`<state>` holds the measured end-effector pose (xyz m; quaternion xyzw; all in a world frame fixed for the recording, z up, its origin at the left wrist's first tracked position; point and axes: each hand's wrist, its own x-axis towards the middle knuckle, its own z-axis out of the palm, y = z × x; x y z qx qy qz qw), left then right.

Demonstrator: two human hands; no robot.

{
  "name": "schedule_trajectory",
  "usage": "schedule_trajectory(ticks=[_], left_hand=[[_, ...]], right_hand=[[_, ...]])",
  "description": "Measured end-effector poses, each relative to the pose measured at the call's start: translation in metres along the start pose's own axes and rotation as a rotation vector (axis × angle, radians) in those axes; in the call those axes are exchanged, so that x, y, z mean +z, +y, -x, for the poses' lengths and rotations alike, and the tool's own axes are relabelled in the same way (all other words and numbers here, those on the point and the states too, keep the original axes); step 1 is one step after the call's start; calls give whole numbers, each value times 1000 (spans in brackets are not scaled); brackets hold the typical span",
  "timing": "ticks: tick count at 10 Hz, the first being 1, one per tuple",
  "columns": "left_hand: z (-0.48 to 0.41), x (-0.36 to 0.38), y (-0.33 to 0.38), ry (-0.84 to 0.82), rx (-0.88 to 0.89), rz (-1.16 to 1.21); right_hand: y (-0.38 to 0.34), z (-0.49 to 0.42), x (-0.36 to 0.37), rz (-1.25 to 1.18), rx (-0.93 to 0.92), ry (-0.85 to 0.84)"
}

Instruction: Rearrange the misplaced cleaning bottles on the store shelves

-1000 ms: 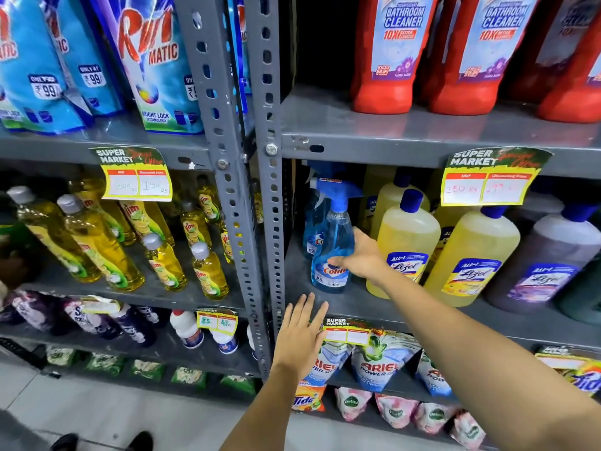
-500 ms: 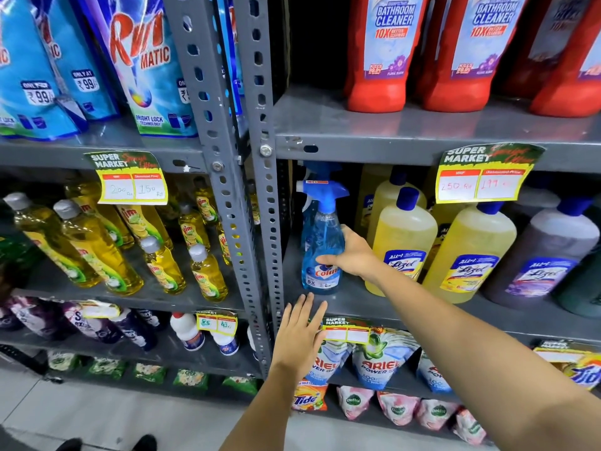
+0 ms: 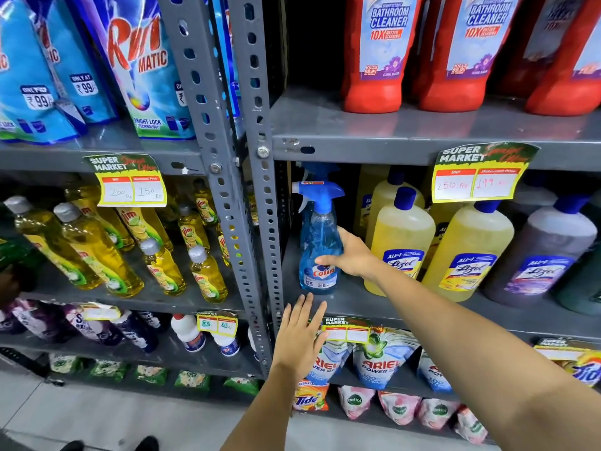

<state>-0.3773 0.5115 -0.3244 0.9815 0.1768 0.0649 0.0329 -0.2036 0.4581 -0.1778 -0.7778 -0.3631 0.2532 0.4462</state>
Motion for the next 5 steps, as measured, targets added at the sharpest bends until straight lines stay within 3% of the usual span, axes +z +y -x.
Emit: schedule_trajectory(ticks=[5], left_hand=[[-1, -6, 6, -39, 4, -27]], right_hand=[[-1, 7, 7, 89, 0, 9]])
